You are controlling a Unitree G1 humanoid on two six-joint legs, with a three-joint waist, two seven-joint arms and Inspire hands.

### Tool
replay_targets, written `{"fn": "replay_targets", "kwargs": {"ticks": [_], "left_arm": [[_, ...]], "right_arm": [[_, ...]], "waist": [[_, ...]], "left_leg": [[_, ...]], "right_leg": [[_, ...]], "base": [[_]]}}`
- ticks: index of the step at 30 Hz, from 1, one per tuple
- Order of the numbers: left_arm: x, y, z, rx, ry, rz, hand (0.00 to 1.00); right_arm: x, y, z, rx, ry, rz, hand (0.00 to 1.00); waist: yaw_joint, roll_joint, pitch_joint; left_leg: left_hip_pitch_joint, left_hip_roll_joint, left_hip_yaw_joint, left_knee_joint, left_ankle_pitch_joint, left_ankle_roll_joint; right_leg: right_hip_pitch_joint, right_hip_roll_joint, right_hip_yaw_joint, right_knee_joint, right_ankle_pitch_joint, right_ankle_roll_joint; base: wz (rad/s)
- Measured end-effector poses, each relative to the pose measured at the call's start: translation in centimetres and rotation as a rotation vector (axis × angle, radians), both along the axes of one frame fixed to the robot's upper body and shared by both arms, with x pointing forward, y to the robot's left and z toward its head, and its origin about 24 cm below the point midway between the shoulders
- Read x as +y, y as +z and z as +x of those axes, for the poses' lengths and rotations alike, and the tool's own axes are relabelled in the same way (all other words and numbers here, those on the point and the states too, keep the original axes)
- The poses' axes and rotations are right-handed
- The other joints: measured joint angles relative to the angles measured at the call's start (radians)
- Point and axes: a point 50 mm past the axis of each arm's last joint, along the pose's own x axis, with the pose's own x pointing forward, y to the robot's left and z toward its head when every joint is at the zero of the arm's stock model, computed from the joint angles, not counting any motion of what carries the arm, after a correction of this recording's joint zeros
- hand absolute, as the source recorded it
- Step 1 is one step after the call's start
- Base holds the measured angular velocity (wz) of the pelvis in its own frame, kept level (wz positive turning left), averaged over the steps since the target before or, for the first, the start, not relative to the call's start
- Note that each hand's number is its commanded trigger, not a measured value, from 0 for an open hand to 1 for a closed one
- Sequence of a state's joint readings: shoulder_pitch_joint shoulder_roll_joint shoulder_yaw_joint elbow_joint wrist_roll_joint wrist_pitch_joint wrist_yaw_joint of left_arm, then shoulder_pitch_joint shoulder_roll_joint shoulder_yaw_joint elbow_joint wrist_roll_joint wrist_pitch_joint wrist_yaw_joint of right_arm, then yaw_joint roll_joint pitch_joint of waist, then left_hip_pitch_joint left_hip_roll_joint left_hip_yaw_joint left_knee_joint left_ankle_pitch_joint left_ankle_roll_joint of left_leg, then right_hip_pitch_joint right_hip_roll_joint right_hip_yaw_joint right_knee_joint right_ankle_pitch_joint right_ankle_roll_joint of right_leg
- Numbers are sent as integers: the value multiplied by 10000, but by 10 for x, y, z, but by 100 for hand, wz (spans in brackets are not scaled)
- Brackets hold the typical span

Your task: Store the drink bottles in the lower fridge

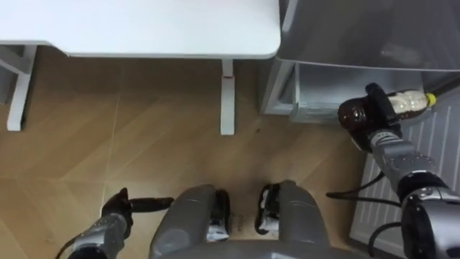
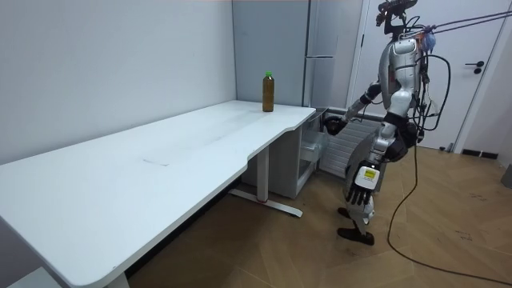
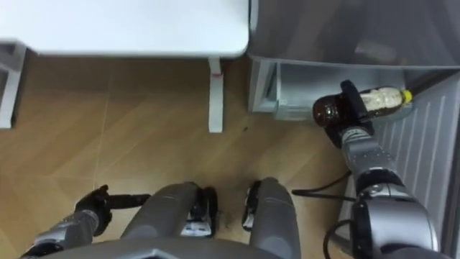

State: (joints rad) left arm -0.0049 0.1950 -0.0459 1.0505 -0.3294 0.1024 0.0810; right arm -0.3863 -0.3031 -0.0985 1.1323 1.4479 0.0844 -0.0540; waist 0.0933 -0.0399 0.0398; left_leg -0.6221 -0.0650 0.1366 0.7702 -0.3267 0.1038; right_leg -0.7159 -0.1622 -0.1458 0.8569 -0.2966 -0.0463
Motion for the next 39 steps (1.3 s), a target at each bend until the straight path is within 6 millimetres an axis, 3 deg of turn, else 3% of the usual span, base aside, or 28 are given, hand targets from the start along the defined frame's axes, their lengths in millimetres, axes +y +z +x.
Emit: {"fn": "replay_targets", "kwargs": {"ticks": [4, 6, 13, 18, 32, 33, 39], "left_arm": [[4, 2, 1, 106, -448, 417, 0], [6, 2, 2, 132, -597, 607, 0], [2, 4, 7, 127, -1271, 787, 0], [9, 8, 13, -57, -1393, 1193, 0], [14, 7, 1, 47, -1355, 1403, 0], [15, 8, 2, -34, -1370, 1447, 0], [20, 11, 1, -189, -1428, 1566, 0]], "right_arm": [[-3, 11, 11, -327, 42, -147, 100], [-9, 21, 19, -556, 11, -352, 100], [-30, 35, 22, -515, 162, -1279, 100], [-36, 60, 42, -656, 510, -2115, 100], [-43, 134, 87, -1876, 72, -2813, 100], [-43, 133, 87, -1736, -20, -2744, 0], [-40, 131, 87, -1545, 171, -2924, 0]], "waist": [[-2, 1, 6], [60, 24, 30], [225, -5, 60], [216, -9, 66], [255, -43, 69], [268, -78, 83], [236, -124, 111]], "left_leg": [[-1039, 76, -31, 841, -183, -93], [-1722, 173, -23, 1517, -349, -113], [-3015, 223, -58, 2732, -622, -122], [-4011, 350, -55, 3830, -976, -76], [-4280, 353, 96, 4146, -1172, 28], [-4266, 355, 98, 4146, -1183, 19], [-4173, 349, 101, 4123, -1202, -3]], "right_leg": [[-940, -50, -45, 694, -132, -117], [-1559, -72, -64, 1238, -279, -268], [-2773, -183, -52, 2328, -548, -373], [-3703, -211, -48, 3265, -795, -476], [-4050, -316, 51, 3626, -959, -409], [-4049, -302, 59, 3626, -954, -396], [-3963, -301, 74, 3628, -971, -379]], "base": [[8], [0], [5], [-1], [0], [0], [0]]}}
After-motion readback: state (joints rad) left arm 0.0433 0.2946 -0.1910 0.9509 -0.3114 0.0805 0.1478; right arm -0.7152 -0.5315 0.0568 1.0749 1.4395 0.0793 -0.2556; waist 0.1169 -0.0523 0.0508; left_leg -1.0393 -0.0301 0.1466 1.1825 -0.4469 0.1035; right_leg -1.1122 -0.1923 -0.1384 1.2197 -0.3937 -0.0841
